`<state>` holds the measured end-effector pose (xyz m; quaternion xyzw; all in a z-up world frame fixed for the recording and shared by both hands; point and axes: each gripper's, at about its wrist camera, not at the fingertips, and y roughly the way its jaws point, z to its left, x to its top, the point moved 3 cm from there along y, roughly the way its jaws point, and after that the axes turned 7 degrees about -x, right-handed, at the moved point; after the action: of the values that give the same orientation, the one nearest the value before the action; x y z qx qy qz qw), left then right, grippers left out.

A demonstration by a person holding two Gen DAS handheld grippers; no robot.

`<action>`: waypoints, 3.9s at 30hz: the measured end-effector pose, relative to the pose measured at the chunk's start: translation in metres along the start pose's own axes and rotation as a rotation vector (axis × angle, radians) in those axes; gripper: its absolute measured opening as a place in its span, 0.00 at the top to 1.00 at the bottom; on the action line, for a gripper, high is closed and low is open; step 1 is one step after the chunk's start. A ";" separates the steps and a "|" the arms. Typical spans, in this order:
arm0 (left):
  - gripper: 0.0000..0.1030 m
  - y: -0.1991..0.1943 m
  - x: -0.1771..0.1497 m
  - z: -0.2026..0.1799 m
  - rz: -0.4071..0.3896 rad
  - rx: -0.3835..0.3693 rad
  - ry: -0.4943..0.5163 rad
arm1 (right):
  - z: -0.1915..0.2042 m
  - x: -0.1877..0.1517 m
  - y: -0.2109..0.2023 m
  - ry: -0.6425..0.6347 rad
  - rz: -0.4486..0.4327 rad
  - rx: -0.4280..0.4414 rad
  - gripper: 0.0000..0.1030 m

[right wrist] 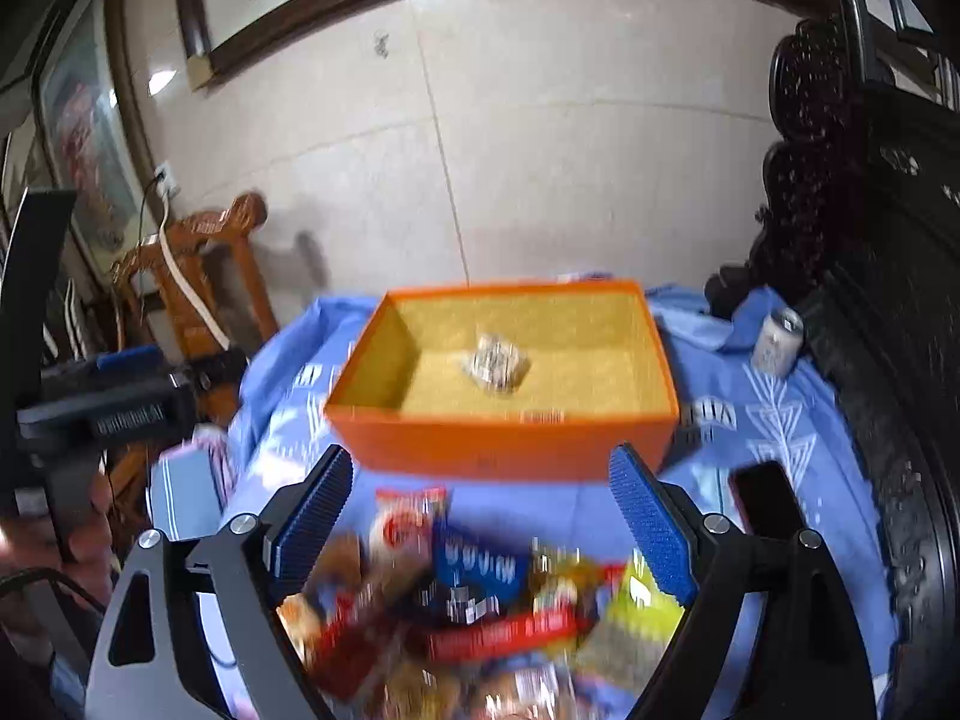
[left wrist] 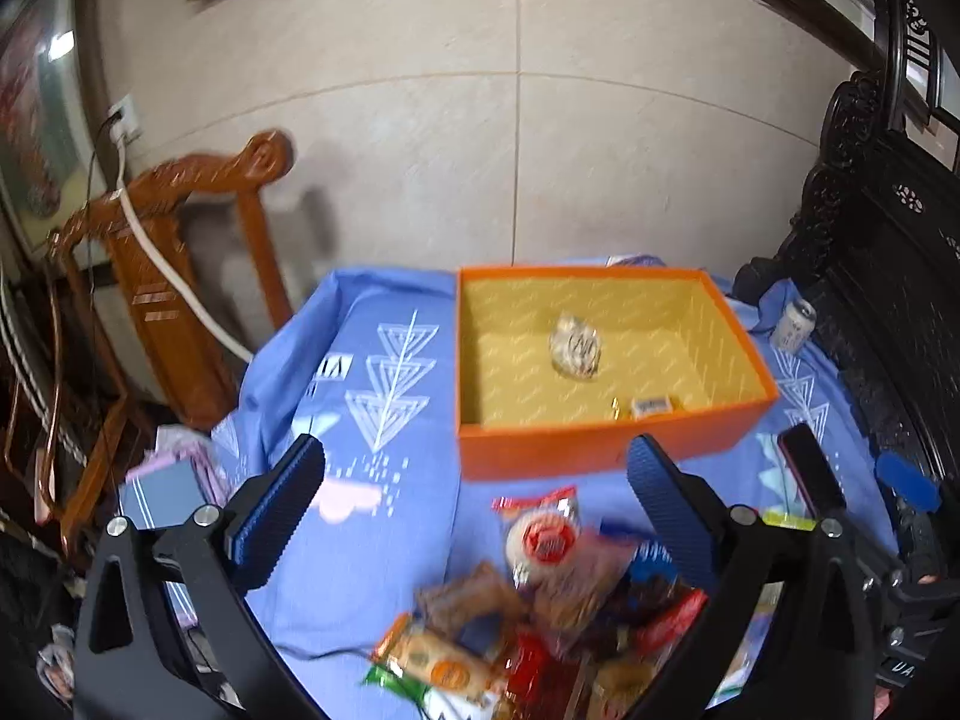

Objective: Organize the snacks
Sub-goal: 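Grasp the red snack bag with the left gripper while the right gripper grasps a bread loaf bag, then lift both bags over the orange box and release them inside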

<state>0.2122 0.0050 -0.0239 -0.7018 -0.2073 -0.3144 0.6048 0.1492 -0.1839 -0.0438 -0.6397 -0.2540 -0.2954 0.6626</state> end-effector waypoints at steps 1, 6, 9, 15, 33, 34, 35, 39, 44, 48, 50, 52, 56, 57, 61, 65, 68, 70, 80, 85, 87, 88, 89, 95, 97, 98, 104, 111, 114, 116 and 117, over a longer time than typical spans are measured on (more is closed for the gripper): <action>0.04 -0.002 -0.016 0.005 0.009 -0.004 -0.003 | 0.002 -0.018 0.000 -0.026 0.029 -0.001 0.14; 0.04 0.001 -0.078 0.018 0.069 0.002 0.018 | 0.017 -0.099 0.009 -0.147 0.164 0.015 0.15; 0.04 0.007 -0.115 0.024 0.127 -0.001 0.019 | 0.025 -0.133 0.011 -0.171 0.221 0.063 0.15; 0.04 0.018 -0.158 0.028 0.217 0.005 0.023 | 0.030 -0.177 0.023 -0.195 0.341 0.074 0.21; 0.04 0.047 -0.191 -0.015 0.301 -0.029 0.150 | 0.025 -0.223 0.052 -0.197 0.463 0.034 0.63; 0.04 0.049 -0.192 -0.017 0.306 -0.031 0.153 | 0.023 -0.222 0.050 -0.192 0.455 0.029 0.63; 0.04 0.051 -0.194 -0.019 0.313 -0.033 0.156 | 0.021 -0.221 0.049 -0.187 0.450 0.026 0.64; 0.04 0.058 -0.199 -0.027 0.330 -0.043 0.178 | 0.007 -0.213 0.037 -0.146 0.412 0.003 0.65; 0.04 0.077 -0.211 -0.035 0.372 -0.048 0.214 | -0.013 -0.205 0.027 -0.080 0.387 -0.012 0.64; 0.04 0.095 -0.222 -0.037 0.419 -0.070 0.212 | -0.020 -0.201 0.022 -0.054 0.370 -0.028 0.64; 0.04 0.104 -0.226 -0.040 0.437 -0.083 0.220 | -0.019 -0.200 0.022 -0.048 0.365 -0.032 0.64; 0.05 0.114 -0.231 -0.045 0.451 -0.085 0.241 | -0.019 -0.200 0.020 -0.047 0.361 -0.040 0.64; 0.34 0.119 -0.235 -0.052 0.462 -0.156 0.266 | -0.018 -0.197 0.019 -0.045 0.352 -0.042 0.64; 0.39 0.120 -0.235 -0.051 0.461 -0.168 0.249 | -0.018 -0.196 0.019 -0.042 0.348 -0.041 0.64; 0.48 0.117 -0.232 -0.049 0.451 -0.214 0.239 | -0.021 -0.189 0.020 -0.026 0.336 -0.042 0.64; 0.50 0.097 -0.222 -0.048 0.407 -0.275 0.204 | -0.023 -0.179 0.018 -0.015 0.311 -0.036 0.64; 0.51 0.080 -0.205 -0.042 0.352 -0.293 0.178 | -0.023 -0.168 0.017 -0.013 0.285 -0.029 0.64; 0.51 0.069 -0.193 -0.038 0.323 -0.298 0.163 | -0.022 -0.158 0.015 -0.008 0.263 -0.019 0.64; 0.51 0.016 -0.107 -0.016 0.129 -0.278 0.138 | -0.006 -0.085 0.006 -0.048 0.111 0.038 0.64; 0.51 0.008 -0.053 -0.014 0.053 -0.269 0.148 | -0.006 -0.035 0.013 -0.063 0.037 0.054 0.64; 0.51 0.015 -0.026 -0.016 0.039 -0.271 0.149 | -0.008 -0.010 0.019 -0.053 0.010 0.064 0.64; 0.51 0.018 -0.018 -0.017 0.038 -0.268 0.150 | -0.009 0.001 0.023 -0.055 -0.002 0.058 0.64; 0.51 0.025 -0.006 -0.019 0.036 -0.264 0.150 | -0.011 0.012 0.027 -0.055 -0.012 0.051 0.64; 0.51 0.068 0.056 -0.028 0.030 -0.241 0.151 | -0.020 0.079 0.061 -0.038 -0.054 0.025 0.64; 0.51 0.083 0.071 -0.030 0.041 -0.239 0.144 | -0.023 0.099 0.076 -0.036 -0.061 0.017 0.64; 0.51 0.091 0.077 -0.031 0.047 -0.234 0.144 | -0.024 0.104 0.081 -0.035 -0.061 0.013 0.64; 0.38 0.133 0.099 -0.031 0.079 -0.163 0.143 | -0.026 0.133 0.123 -0.035 -0.048 0.008 0.47; 0.04 0.142 0.108 -0.021 0.058 -0.057 0.107 | -0.022 0.132 0.135 -0.031 -0.044 -0.042 0.03; 0.04 0.136 0.103 -0.021 0.065 -0.058 0.107 | -0.017 0.125 0.131 -0.040 -0.035 -0.030 0.03; 0.04 0.131 0.099 -0.018 0.064 -0.063 0.104 | -0.014 0.121 0.125 -0.043 -0.035 -0.020 0.03; 0.04 0.128 0.097 -0.018 0.063 -0.063 0.104 | -0.011 0.120 0.120 -0.043 -0.035 -0.017 0.03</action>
<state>0.3644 -0.0447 -0.0471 -0.7095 -0.1434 -0.3374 0.6018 0.3178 -0.2019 -0.0425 -0.6468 -0.2771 -0.2953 0.6463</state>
